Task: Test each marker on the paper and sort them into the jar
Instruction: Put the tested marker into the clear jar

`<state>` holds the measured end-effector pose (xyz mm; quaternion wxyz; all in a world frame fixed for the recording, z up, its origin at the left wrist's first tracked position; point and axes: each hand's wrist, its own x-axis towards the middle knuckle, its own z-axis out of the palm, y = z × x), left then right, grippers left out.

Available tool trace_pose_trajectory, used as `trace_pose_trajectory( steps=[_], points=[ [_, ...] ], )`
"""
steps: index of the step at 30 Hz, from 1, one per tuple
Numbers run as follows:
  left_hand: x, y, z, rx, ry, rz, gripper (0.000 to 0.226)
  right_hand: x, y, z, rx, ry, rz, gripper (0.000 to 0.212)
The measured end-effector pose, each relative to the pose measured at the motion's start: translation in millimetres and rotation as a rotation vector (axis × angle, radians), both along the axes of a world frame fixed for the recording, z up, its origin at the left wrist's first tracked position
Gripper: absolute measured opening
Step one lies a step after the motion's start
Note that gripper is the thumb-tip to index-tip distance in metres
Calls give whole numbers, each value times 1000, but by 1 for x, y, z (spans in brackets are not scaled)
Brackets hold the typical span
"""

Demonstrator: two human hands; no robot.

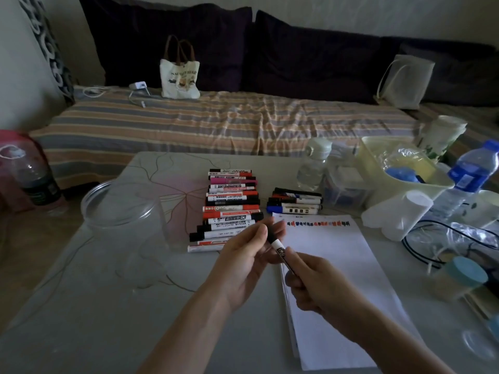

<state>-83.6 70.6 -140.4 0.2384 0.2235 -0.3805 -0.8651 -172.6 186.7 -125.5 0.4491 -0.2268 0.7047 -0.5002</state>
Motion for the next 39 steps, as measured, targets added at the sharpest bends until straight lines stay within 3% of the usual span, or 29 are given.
trace_pose_trajectory(
  steps=[3,8,13,21,24,26,30,31,36,39],
  points=[
    [-9,0,-6,-5,-85,52,21,-5,-1,-5,13,171,-44,34],
    [-34,0,-8,23,-187,139,19,-21,3,-22,-92,889,-39,26],
    [-51,-3,-9,19,-214,215,19,-36,-6,-28,-123,1290,-64,24],
    [-68,-5,-30,128,-287,201,20,-41,-7,-50,-19,1477,-82,32],
    [-65,-30,-26,232,-287,285,20,-35,6,-46,-11,1501,-85,24],
    [-55,-56,-18,217,-236,352,19,-34,22,-42,-21,1413,-100,18],
    [-37,-45,-10,-213,-383,167,8,-51,35,-28,106,847,-146,23],
    [-34,-35,-10,-327,-431,139,9,-55,36,-24,127,785,-128,25],
    [-28,-25,-26,-863,-515,20,16,-63,37,7,-43,802,-65,35],
    [-28,-27,-45,-1172,-545,-4,23,-70,30,18,-223,628,-157,36]
  ],
)
